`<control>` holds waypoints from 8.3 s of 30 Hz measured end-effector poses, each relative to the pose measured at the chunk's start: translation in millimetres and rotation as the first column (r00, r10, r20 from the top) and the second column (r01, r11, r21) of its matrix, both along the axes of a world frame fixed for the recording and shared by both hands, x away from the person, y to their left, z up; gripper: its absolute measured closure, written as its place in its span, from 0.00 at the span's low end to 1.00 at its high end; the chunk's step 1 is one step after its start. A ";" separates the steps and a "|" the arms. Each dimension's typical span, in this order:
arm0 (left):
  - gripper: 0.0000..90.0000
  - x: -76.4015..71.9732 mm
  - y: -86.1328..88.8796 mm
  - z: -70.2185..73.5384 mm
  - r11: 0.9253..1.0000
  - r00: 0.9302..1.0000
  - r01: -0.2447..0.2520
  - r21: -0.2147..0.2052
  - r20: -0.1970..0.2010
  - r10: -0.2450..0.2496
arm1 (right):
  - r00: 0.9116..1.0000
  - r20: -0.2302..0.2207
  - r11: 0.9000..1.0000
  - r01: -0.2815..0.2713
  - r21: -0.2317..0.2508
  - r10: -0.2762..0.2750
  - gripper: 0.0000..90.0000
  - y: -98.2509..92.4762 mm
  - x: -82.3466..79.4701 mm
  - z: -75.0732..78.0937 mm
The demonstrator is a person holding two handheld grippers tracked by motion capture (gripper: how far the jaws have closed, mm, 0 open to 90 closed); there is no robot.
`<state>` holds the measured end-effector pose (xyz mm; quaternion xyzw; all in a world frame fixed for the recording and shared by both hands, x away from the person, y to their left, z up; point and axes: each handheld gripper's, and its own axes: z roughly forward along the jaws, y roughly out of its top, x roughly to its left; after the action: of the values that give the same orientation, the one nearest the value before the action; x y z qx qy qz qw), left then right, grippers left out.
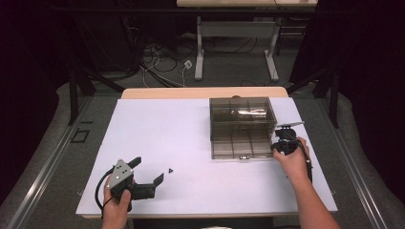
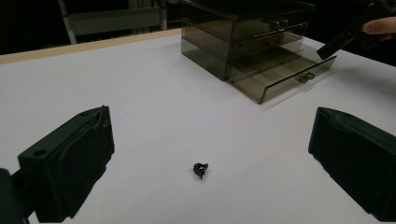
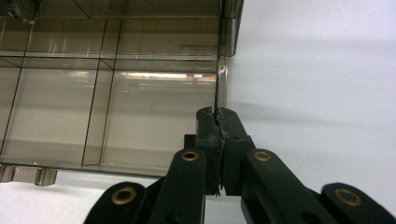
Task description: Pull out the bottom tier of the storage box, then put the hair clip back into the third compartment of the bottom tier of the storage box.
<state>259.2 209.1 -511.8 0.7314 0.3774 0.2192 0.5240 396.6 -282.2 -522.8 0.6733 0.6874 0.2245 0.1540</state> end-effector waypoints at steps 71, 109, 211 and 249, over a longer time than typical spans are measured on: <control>0.00 7.0 5.7 -1.3 1.000 1.000 -0.018 -0.023 -0.012 0.018 | 0.847 0.405 0.935 -0.349 -0.063 0.344 0.29 36.0 -33.5 59.1; 0.00 3.6 10.9 -0.1 0.998 0.999 -0.045 -0.036 -0.006 0.045 | 0.696 0.434 0.777 -0.629 -0.018 0.573 0.30 129.9 -59.2 49.7; 0.00 6.8 11.8 -0.5 0.998 0.999 -0.042 -0.041 0.002 0.042 | 0.549 0.262 0.563 -0.826 0.026 0.794 0.76 293.0 -38.9 -37.8; 0.00 6.7 10.0 -1.0 0.999 0.999 -0.031 -0.035 -0.006 0.031 | 0.606 0.309 0.629 -0.777 0.033 0.733 0.88 283.1 -48.3 -28.5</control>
<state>265.8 219.2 -512.9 0.7167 0.3941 0.2186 0.5322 348.3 0.9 -551.3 0.2926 0.8591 0.4123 0.0793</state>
